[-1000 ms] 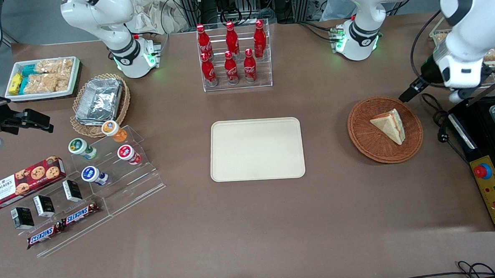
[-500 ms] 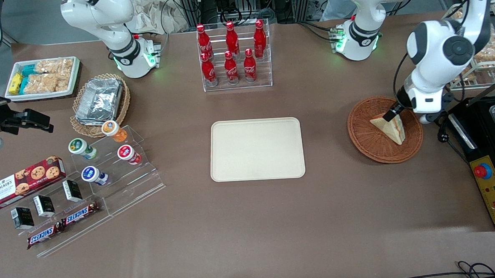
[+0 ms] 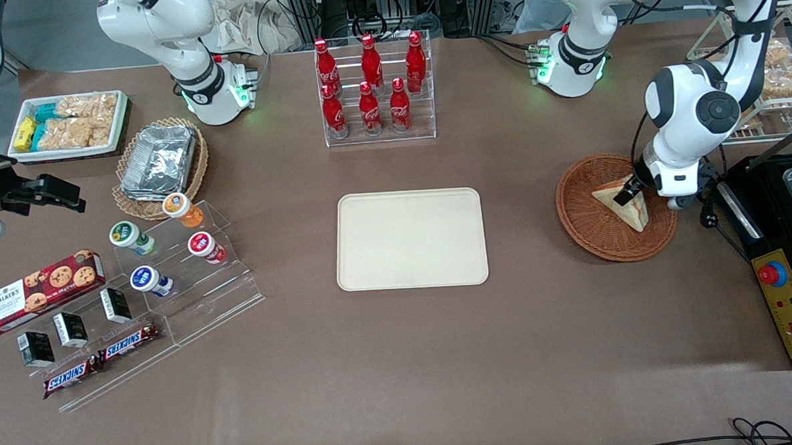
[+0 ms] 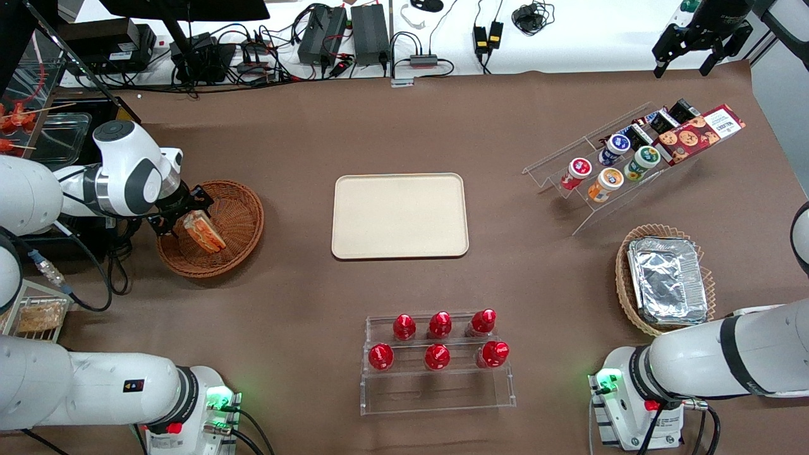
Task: Place sandwich from basket to tray
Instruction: 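Lower the left gripper and close it on the sandwich, then lift the sandwich up out of the basket with the left gripper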
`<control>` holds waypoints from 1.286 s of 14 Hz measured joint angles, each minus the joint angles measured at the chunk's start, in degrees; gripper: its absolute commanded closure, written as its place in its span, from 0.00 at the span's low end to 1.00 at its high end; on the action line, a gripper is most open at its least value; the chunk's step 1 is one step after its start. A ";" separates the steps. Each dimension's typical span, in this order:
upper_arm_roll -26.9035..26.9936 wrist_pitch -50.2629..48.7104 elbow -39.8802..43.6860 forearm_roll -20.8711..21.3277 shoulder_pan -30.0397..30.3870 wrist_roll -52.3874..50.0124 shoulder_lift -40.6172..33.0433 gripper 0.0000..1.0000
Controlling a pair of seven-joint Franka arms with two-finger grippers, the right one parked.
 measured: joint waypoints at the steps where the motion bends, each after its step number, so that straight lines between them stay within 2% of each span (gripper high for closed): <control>1: 0.12 1.28 -0.05 0.02 0.00 0.00 0.78 0.02; 3: 0.11 3.50 -0.12 0.03 -0.04 0.00 2.58 0.24; 4: 0.10 4.13 -0.12 0.03 -0.05 0.00 3.27 0.41; 5: 0.07 4.42 -0.12 0.03 -0.06 0.00 3.70 0.64; 6: 0.05 4.53 -0.12 0.03 -0.07 0.00 3.83 0.92; 7: 0.05 4.60 -0.10 0.03 -0.07 0.00 3.82 1.00; 13: -0.66 4.59 0.97 0.19 -0.74 0.11 1.47 1.00; 18: -5.69 -15.55 4.64 0.36 -1.04 5.65 -12.87 1.00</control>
